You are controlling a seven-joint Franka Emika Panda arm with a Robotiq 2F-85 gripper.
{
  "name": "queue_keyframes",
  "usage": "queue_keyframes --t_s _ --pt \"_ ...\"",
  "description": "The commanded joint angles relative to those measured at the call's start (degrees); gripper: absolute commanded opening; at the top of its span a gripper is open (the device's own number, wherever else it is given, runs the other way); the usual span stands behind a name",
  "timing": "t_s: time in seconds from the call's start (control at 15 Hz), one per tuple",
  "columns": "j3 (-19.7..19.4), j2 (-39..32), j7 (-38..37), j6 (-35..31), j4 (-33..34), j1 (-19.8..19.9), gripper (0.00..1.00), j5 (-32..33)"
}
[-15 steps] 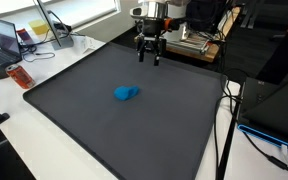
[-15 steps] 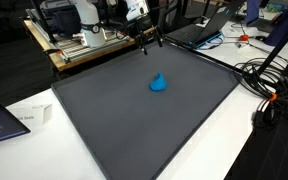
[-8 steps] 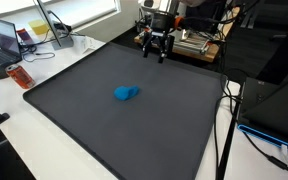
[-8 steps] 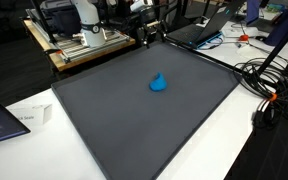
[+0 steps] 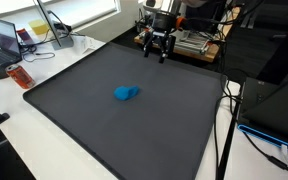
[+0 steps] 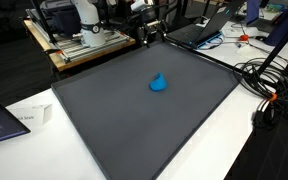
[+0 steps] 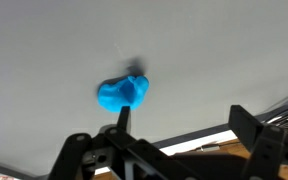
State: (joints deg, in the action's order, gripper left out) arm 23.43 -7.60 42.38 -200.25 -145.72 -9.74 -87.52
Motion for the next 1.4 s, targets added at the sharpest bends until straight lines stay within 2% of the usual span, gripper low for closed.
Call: queue_keyframes --t_s 0.0,0.13,0.53,0.87,1.07,1.33 --pt "0.0 0.0 0.0 0.0 0.0 0.0 1.0 0.0" --pt "-0.49 -1.85 3.33 -0.55 1.03 0.21 1.0 -1.4" --pt "-1.6 -6.74 20.55 -1.56 3.58 0.68 1.0 -7.39" --pt "-0.05 -6.85 36.44 -0.97 7.24 3.64 1.0 -16.81" --pt "2.77 -8.57 47.7 -2.72 11.68 7.51 1.0 -24.85" --pt "10.44 -12.15 63.25 -8.59 20.45 15.58 1.0 -35.26"
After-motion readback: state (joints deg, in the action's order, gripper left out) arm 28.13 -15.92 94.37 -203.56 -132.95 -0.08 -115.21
